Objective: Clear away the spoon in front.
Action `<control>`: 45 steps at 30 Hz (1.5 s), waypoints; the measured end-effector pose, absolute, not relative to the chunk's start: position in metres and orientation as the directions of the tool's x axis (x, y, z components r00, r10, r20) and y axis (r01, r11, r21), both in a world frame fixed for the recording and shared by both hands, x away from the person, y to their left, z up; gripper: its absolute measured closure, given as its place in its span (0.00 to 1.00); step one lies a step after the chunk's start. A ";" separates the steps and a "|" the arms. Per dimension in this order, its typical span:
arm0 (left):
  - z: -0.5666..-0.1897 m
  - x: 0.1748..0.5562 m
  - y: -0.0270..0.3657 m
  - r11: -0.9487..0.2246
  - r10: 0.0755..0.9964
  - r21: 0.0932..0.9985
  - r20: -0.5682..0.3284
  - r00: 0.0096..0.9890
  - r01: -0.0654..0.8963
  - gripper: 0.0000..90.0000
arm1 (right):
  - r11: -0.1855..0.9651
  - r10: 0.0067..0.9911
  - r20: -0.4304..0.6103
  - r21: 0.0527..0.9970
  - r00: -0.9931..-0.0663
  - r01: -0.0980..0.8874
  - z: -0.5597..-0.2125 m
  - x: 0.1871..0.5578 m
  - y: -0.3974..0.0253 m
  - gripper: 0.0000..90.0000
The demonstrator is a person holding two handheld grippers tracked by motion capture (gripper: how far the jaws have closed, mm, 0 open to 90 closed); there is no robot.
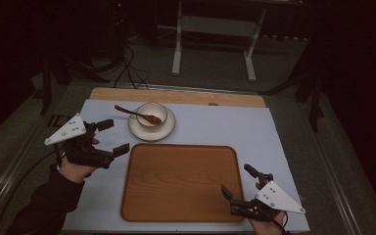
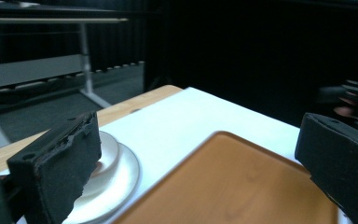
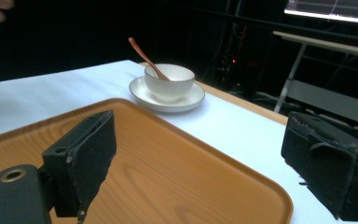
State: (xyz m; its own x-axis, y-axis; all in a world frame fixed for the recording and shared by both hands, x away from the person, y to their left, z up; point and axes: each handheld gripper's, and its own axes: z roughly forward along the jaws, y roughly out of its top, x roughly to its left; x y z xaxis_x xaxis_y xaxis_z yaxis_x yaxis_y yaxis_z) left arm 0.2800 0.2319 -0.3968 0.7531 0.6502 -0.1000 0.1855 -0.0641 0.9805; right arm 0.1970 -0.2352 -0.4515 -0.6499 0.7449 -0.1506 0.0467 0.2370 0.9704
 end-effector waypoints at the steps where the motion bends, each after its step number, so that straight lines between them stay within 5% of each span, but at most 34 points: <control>1: -0.398 0.284 0.233 -0.058 0.654 0.980 -0.107 0.749 0.191 0.01 | 0.243 0.742 -0.156 0.969 -0.652 0.045 -0.451 0.197 -0.235 0.11; 19: -0.429 0.349 0.258 0.176 0.791 0.922 -0.341 0.508 0.345 0.10 | 0.276 0.703 -0.180 0.961 -0.688 0.031 -0.451 0.195 -0.236 0.11; 45: -0.493 0.403 0.272 0.527 0.715 0.736 -0.654 0.246 0.426 0.21 | 0.282 0.705 -0.159 0.957 -0.691 0.068 -0.453 0.198 -0.238 0.11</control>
